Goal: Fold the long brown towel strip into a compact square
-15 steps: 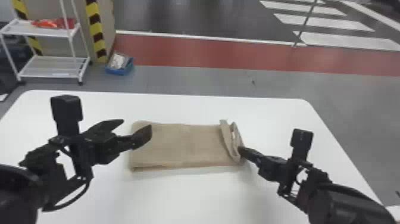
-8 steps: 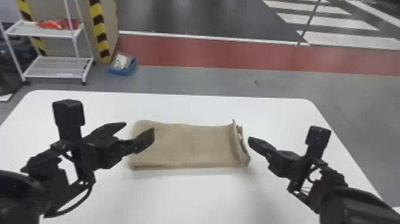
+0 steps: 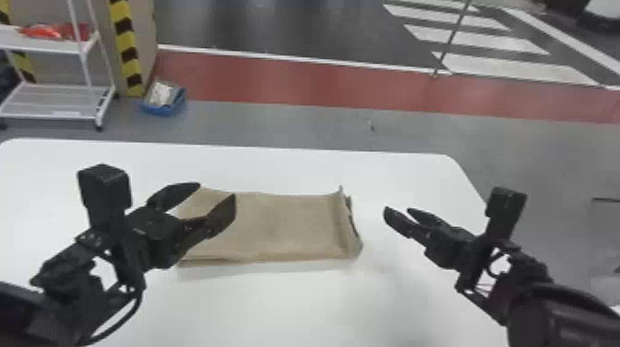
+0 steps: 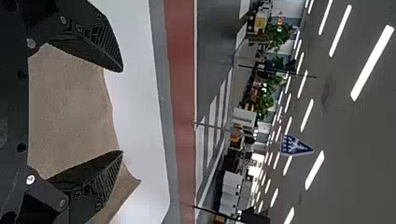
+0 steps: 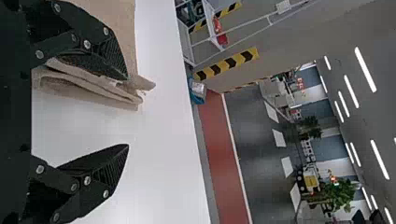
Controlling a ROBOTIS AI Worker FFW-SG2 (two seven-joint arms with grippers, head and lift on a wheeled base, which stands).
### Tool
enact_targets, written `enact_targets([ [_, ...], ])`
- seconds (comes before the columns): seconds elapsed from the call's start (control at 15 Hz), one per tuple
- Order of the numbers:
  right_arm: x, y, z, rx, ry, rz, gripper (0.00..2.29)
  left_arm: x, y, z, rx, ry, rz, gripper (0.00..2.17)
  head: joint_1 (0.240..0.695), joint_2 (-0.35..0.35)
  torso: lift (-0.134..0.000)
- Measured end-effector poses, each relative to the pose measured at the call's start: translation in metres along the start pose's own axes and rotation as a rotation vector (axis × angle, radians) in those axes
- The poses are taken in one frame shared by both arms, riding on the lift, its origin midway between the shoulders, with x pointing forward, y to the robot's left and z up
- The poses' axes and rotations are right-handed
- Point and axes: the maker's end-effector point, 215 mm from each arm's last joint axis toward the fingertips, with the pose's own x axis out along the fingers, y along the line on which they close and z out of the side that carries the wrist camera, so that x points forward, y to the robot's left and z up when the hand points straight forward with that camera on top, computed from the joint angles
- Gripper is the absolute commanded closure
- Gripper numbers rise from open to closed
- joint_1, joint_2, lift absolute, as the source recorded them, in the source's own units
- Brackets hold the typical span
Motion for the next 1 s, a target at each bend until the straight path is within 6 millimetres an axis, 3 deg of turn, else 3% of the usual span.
enact_targets([
  [0.13, -0.009, -0.007, -0.006, 0.008, 0.010, -0.022, 0.07, 0.022, -0.011, -0.010, 0.027, 0.014, 0.002, 1.46, 0.695, -0.293, -0.124],
  [0.2, -0.013, -0.010, -0.008, 0.014, 0.013, -0.030, 0.07, 0.032, -0.012, -0.017, 0.037, 0.025, 0.025, 1.72, 0.695, -0.314, -0.124],
  [0.4, -0.023, -0.015, -0.013, 0.053, 0.022, -0.034, 0.05, 0.048, -0.010, -0.030, 0.080, 0.043, 0.065, 1.86, 0.695, -0.329, -0.124],
  [0.6, -0.022, -0.013, -0.021, 0.080, 0.033, -0.047, 0.06, 0.058, 0.000, -0.043, 0.137, 0.047, 0.101, 1.86, 0.695, -0.324, -0.124],
  [0.8, -0.008, 0.007, -0.029, 0.086, 0.046, -0.038, 0.06, 0.066, 0.013, -0.055, 0.180, 0.061, 0.121, 1.86, 0.695, -0.291, -0.124],
  [1.0, 0.007, 0.028, -0.023, 0.082, 0.040, -0.008, 0.06, 0.068, 0.021, -0.063, 0.201, 0.085, 0.132, 1.86, 0.695, -0.264, -0.124],
])
